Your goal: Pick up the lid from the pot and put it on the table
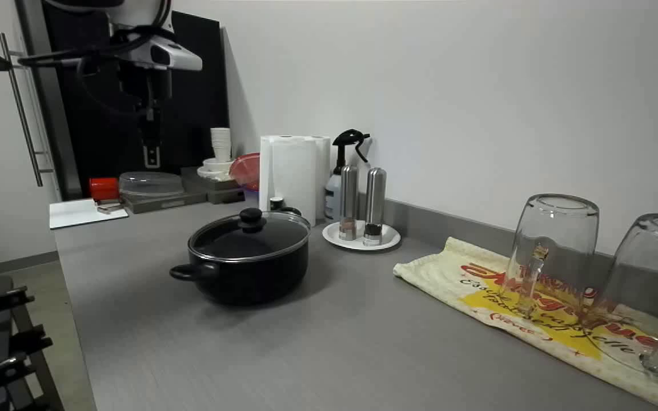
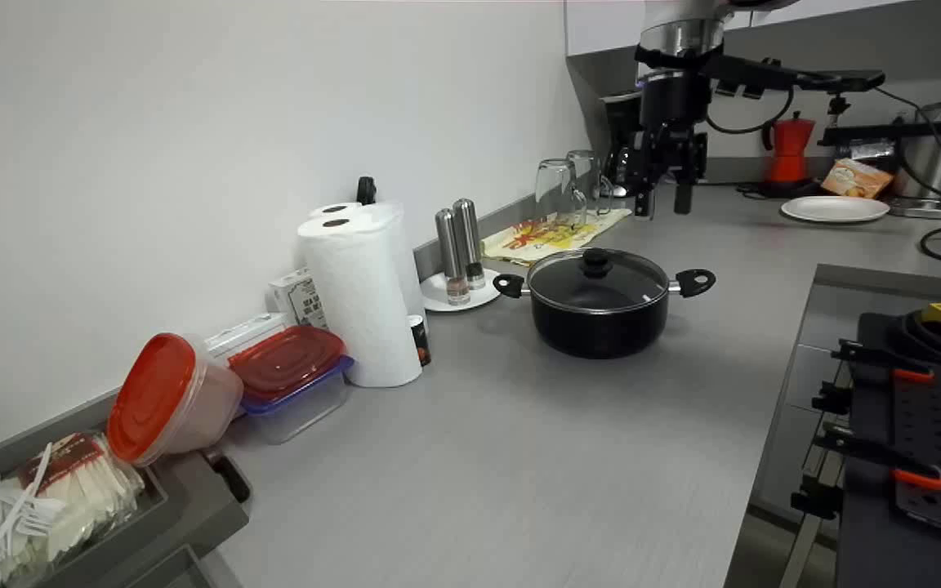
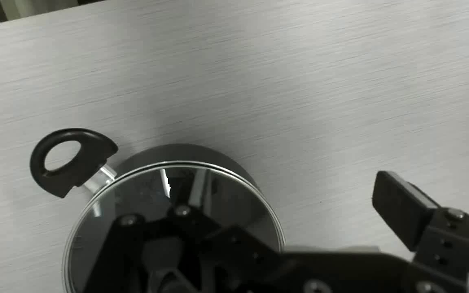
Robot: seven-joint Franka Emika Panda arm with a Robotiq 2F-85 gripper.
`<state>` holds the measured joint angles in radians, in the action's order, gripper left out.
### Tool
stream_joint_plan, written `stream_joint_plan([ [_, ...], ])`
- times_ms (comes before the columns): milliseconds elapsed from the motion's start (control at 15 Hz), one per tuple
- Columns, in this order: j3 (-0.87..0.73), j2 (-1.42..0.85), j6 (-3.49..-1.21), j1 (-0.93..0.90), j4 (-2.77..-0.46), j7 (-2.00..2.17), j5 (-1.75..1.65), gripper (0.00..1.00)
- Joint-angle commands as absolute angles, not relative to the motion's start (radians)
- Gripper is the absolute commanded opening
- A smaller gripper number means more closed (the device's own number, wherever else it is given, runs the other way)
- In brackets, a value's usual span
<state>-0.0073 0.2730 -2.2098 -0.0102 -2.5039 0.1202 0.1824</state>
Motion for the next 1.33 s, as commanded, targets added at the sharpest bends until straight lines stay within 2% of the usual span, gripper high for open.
stream_joint_plan([
  [0, -0.004, 0.273, -2.208, -0.006, -2.502, 0.119, 0.183, 1.00],
  [533, -0.002, 0.246, -2.233, -0.001, -2.468, 0.122, 0.169, 1.00],
  [1267, -0.032, -0.112, -2.371, 0.054, -2.093, 0.249, -0.037, 1.00],
])
